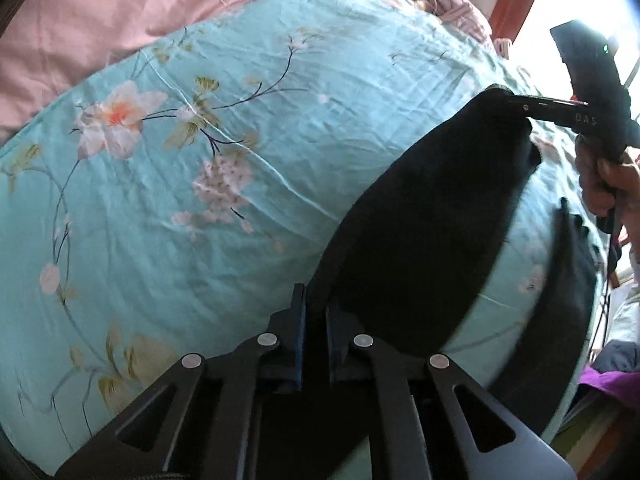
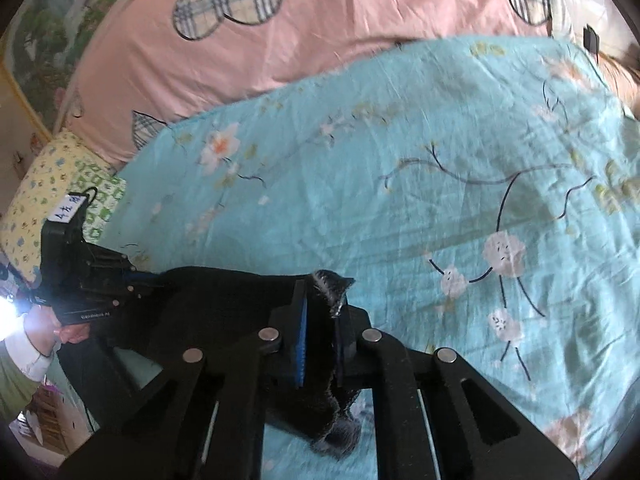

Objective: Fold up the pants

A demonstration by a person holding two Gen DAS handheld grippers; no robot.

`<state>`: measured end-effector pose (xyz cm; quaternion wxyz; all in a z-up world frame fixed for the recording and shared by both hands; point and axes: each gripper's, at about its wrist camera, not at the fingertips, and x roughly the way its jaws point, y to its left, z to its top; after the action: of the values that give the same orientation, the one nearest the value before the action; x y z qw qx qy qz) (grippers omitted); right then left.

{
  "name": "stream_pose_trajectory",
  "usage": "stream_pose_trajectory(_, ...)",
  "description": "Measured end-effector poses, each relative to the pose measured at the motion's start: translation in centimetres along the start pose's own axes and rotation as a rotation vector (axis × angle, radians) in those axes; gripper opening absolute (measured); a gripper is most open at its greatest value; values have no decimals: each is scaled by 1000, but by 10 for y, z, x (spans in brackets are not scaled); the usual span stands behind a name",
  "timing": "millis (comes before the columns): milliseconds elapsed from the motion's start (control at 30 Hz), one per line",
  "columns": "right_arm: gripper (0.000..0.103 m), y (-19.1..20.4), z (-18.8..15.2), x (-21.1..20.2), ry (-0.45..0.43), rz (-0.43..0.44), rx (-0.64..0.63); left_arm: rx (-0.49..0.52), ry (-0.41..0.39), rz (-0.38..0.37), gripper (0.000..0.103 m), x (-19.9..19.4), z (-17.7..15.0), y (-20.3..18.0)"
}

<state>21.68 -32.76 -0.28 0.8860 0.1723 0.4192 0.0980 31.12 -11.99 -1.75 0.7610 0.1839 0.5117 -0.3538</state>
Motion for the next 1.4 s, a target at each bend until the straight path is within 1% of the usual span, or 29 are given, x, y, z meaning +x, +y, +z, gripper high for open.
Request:
stream_pose_trajectory(100,11,2,-3,-15,-25,22,-21,-46,-38,-9,6,-23,-12,-11)
stream_pose_trajectory(267,11,10,-13,-39,-55,51,-105,-83,-75,-23,6,-56,-37,-32)
stream_pose_trajectory(433,10,16,-27,-61,-93,90,-198,-116,-101,-48,5,-71,-57,-58)
stream_pose_trajectory(567,9,16,-46,-77,-116,126,-264,-127,-108,-69,5,-78,-74,-78)
stream_pose_trajectory(667,9,15,-63,-85,-106,138,-317,-128,-103,-75,5,-80,-86,-90)
stream_pose_trajectory(800,8,14,-87,-93,-48,143,-373,-129,-105,-78,5,-84,-103,-105)
stream_pose_trajectory(900,8,15,-102,-99,-20,133,-406,-140,-106,-93,5,-87,-115,-113)
stream_pose_trajectory(1200,8,23,-126,-122,-27,91,-461,-146,-111,-112,6,-91,-141,-140)
stream_pose_trajectory(1400,8,24,-146,-126,4,66,-471,-154,-110,-114,6,-87,-153,-147)
